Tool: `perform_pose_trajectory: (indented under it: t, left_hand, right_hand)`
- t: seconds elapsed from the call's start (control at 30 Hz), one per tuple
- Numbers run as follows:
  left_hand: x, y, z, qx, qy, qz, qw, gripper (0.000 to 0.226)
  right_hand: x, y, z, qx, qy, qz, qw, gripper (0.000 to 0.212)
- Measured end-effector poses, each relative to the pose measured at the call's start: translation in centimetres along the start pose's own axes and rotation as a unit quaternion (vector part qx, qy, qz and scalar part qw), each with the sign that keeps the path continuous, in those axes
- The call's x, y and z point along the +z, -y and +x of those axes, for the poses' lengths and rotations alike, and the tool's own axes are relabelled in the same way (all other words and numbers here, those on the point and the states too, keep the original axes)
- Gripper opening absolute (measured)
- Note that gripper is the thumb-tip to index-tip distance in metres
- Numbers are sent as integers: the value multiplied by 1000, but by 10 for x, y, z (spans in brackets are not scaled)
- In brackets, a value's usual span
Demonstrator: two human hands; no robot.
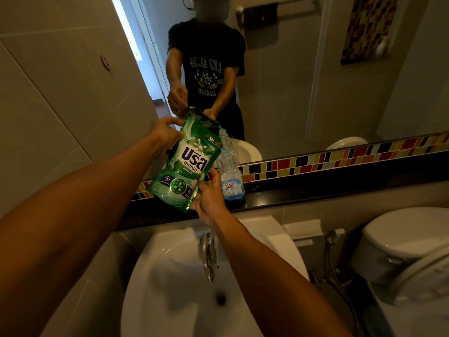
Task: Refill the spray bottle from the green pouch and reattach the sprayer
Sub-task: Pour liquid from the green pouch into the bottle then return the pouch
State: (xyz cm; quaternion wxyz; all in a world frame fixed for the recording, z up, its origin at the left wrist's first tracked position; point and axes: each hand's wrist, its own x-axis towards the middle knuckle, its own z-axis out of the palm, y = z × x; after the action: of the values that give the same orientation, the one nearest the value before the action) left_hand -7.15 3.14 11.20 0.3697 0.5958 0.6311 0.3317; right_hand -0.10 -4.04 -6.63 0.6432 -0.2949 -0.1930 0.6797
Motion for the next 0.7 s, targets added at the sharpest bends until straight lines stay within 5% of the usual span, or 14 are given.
perform_pose_trajectory:
  t: [0.7]
  left_hand:
    - [-4,-1,9,11,7,6,1000,38]
  right_hand:
    - [7,3,-4,-2,1,-1,1000,49]
